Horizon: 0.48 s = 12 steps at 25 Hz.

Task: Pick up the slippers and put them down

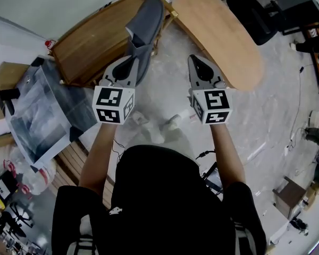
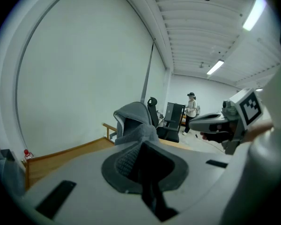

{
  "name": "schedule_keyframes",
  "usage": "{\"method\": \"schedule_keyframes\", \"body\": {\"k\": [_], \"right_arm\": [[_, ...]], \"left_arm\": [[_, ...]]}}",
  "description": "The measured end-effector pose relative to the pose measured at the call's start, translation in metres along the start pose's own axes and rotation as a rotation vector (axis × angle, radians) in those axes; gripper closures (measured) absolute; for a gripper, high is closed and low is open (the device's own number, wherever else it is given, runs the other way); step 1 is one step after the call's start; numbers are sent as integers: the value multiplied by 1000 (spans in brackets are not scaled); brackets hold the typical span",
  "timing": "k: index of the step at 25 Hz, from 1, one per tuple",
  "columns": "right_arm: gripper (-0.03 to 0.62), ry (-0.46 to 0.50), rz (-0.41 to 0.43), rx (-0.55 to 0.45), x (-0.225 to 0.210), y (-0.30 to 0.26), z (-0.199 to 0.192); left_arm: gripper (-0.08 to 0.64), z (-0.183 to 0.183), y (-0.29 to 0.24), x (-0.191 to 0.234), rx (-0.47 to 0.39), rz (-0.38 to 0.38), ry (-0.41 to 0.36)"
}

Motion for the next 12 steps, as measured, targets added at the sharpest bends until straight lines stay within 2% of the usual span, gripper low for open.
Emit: {"method": "schedule_keyframes", "body": {"k": [6, 12], "right_arm": [[592, -14, -7, 41, -43, -2, -32], [592, -24, 20, 92, -65, -20, -71]], "left_arm": [[549, -23, -48, -23, 44, -23, 14], [549, -51, -90, -30, 73, -21, 9]]}}
Point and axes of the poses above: the fingertips, and each gripper's own axes: y backward along the fingers, x to its left, z out of its top, the point moved 2 cm from there along y, backward along the fingers, and after that the axes turned 14 degrees about -z, right-handed, at the moved point
